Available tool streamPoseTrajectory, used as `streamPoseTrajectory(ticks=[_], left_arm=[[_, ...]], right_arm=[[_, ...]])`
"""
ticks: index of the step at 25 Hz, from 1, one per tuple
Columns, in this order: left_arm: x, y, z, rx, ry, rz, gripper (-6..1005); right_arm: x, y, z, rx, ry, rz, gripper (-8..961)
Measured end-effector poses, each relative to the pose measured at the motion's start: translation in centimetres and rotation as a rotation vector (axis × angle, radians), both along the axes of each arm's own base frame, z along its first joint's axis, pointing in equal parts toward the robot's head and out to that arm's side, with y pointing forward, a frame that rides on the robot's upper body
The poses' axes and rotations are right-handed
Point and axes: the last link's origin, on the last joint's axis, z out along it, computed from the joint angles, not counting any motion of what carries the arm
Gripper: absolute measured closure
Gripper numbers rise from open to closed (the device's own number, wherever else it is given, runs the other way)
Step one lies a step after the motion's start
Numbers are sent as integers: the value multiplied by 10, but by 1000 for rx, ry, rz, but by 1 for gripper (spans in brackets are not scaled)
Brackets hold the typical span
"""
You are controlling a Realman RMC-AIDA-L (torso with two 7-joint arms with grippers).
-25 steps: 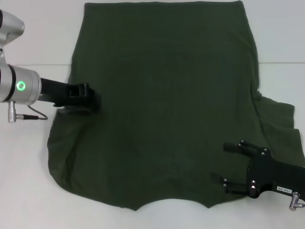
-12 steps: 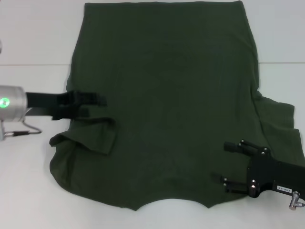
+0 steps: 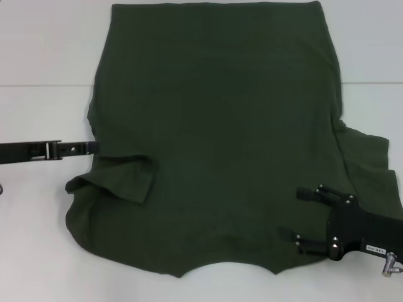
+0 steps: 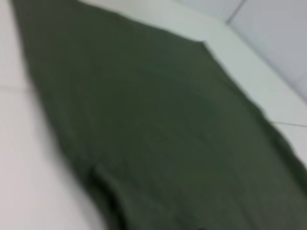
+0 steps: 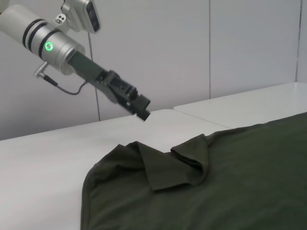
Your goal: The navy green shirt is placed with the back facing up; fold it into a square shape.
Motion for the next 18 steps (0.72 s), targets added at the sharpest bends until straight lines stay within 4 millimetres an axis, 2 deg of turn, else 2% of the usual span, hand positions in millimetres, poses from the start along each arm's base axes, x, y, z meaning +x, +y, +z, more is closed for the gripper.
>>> streamPoseTrajectory(ticks=[4,13,18], left_arm=[[-6,0,-4,-21,27,38,123],[-9,-7,-15,-82,209,-172,149],[-13,-6,-15,-60,275,-215,168]], right_arm=[[0,0,-1,-1,1,0,16],[0,0,-1,1,-1,-1,17],[1,0,-1,2,-2,-4,18]])
